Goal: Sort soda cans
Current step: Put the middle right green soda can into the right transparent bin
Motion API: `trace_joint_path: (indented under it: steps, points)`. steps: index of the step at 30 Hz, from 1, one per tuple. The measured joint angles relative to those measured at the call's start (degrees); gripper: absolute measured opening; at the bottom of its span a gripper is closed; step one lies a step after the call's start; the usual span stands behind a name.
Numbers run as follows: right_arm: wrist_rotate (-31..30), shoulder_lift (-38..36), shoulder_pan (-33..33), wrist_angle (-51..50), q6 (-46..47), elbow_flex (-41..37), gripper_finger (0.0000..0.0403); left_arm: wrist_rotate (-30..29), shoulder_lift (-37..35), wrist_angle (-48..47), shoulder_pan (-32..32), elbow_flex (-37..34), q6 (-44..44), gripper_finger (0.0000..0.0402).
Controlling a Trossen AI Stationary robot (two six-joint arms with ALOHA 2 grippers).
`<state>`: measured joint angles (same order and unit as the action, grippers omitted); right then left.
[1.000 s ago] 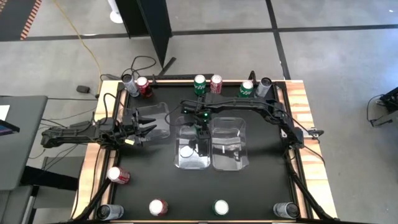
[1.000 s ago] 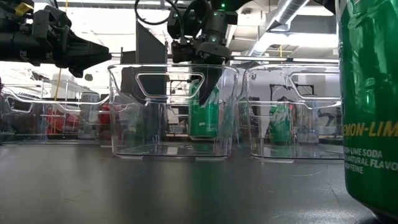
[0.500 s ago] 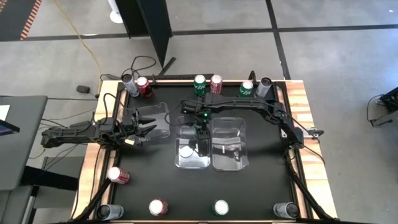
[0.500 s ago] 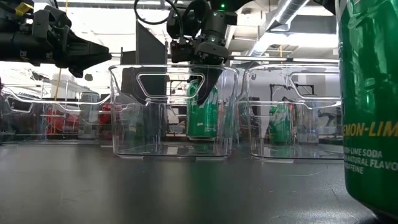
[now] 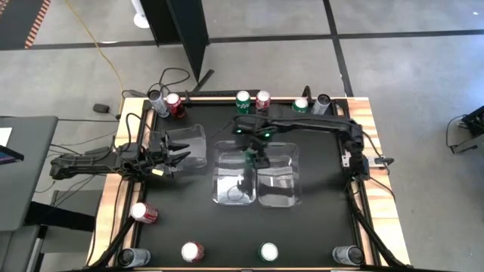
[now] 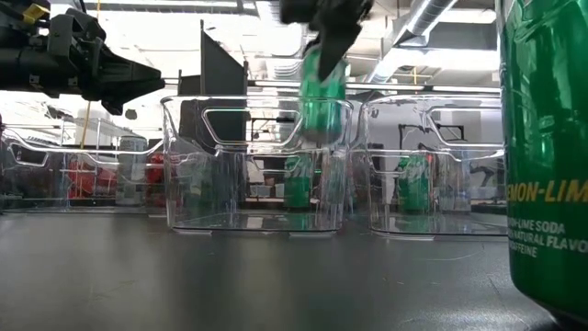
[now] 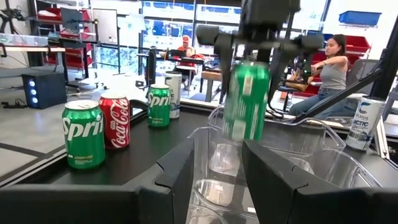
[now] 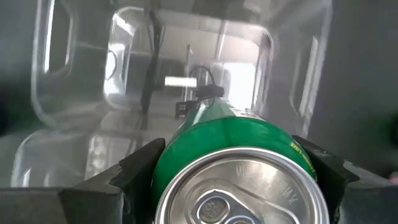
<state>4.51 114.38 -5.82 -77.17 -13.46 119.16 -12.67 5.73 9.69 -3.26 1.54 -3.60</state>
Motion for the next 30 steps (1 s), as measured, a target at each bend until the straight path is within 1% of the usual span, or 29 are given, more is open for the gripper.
trace_joint_path:
  steps: [4, 6, 10, 13, 20, 23, 30]
  points:
    - [-1.4, -2.5, 0.2, -4.4, 3.7, -1.3, 0.0301, 0.0, 0.0, -0.1, 0.0, 0.0, -0.1, 0.0132]
    - [-2.6, -3.2, 0.5, -4.6, 4.7, -3.4, 0.0301, 0.0, 0.0, -0.1, 0.0, 0.0, -0.1, 0.0132]
    - [-2.9, -3.5, 0.0, -4.2, 5.5, -9.0, 0.0301, 0.0, 0.0, -0.2, 0.0, 0.0, -0.1, 0.0132]
    - [-3.0, -3.5, -0.7, -2.6, 5.6, -13.2, 0.0301, 0.0, 0.0, -0.6, 0.0, 0.0, -0.6, 0.0132]
    - [-3.1, -3.6, -2.7, 4.1, 5.5, -19.4, 0.0301, 0.0, 0.0, -1.5, 0.0, 0.0, -0.8, 0.0132]
    - [-3.0, -3.6, -3.5, 5.5, 5.5, -21.8, 0.0301, 0.0, 0.0, -1.5, 0.0, 0.0, -0.8, 0.0132]
    - [-3.1, -3.6, -4.1, 12.5, 6.0, -26.3, 0.0301, 0.0, 0.0, -1.8, 0.0, 0.0, -1.0, 0.0132]
